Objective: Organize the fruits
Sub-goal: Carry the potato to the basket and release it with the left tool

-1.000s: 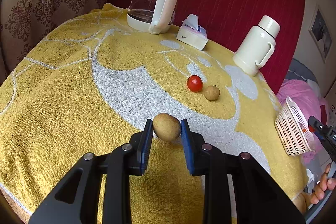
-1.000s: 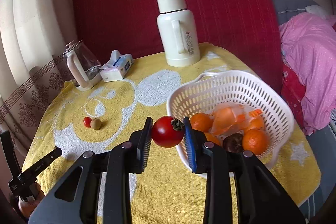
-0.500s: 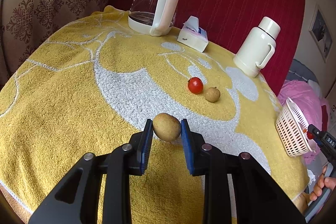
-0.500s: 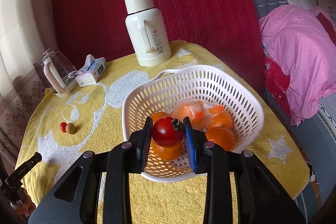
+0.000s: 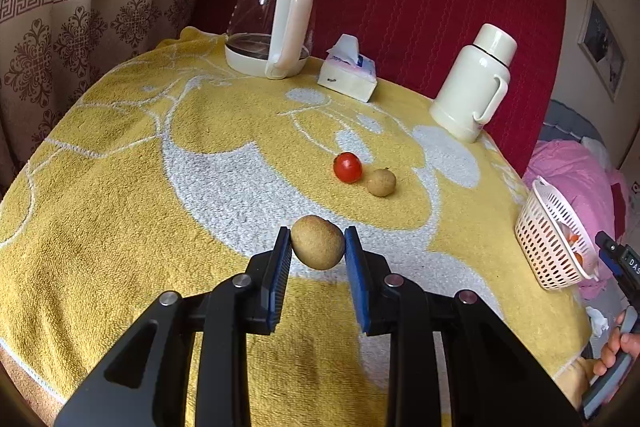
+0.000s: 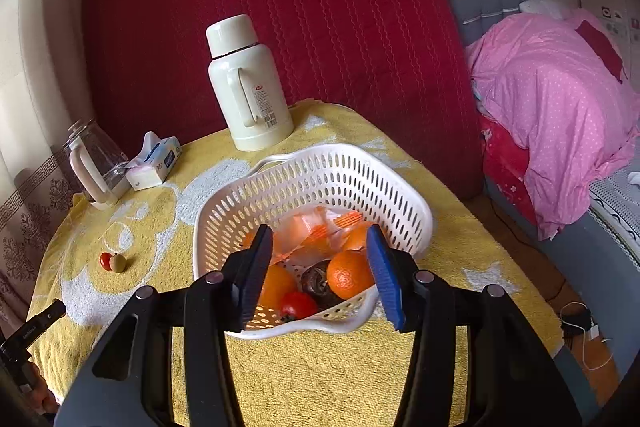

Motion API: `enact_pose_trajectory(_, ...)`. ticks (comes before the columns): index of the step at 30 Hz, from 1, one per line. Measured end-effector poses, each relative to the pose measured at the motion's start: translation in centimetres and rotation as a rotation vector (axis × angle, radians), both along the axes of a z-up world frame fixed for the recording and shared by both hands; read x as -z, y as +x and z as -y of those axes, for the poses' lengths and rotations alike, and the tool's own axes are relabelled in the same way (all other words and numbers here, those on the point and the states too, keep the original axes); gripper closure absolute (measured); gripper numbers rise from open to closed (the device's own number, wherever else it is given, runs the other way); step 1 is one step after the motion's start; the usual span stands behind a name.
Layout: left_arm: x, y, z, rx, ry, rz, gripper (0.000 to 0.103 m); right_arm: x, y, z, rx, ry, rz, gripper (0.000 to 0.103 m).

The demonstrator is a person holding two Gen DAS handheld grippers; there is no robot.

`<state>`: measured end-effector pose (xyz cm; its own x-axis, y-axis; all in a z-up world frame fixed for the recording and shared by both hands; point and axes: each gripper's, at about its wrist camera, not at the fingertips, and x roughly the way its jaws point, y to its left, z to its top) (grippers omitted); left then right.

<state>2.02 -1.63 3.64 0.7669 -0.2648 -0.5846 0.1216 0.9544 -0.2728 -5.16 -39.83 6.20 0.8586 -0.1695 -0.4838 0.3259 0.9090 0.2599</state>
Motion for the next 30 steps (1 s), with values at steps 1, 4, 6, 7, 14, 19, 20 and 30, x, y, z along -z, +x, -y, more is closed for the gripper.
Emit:
enact_pose_trajectory(1, -0.2, 0.0, 0.4, 0.013, -0.002, 0.001, 0.076, 0.0, -0.2, 0.3, 0.011, -0.003, 0.005, 0.053)
enact_pose_trajectory(4, -1.0, -0.2, 2.2, 0.056, 0.004, 0.016, 0.076, 0.1, -0.8, 0.9, 0.043, -0.025, 0.016, 0.053)
enact_pose_trajectory(6, -1.6, -0.4, 3.5, 0.092, 0.008, 0.027, 0.076, 0.2, -1.1, 1.2, 0.057, -0.038, 0.019, 0.053)
enact_pose_trajectory(7, -1.8, -0.4, 4.3, 0.114, 0.007, 0.029, 0.076, 0.3, -1.2, 1.4, 0.063, -0.041, 0.021, 0.053)
enact_pose_trajectory(14, -3.5, -0.4, 10.4, 0.279, -0.004, 0.031, 0.076, 1.2, -1.7, 2.6, 0.09, -0.039, 0.027, 0.053)
enact_pose_trajectory(19, -4.7, -0.4, 15.0, 0.399, -0.01, 0.04, 0.076, 2.0, -1.9, 3.1, 0.096, -0.015, 0.032, 0.052)
enact_pose_trajectory(20, -4.9, -0.4, 15.9, 0.42, -0.013, 0.04, 0.076, 2.2, -2.0, 3.1, 0.1, -0.009, 0.035, 0.052)
enact_pose_trajectory(30, -5.3, 0.0, 23.8, 0.567, -0.003, 0.036, 0.076, 3.0, -2.6, 4.3, 0.142, 0.055, 0.075, 0.052)
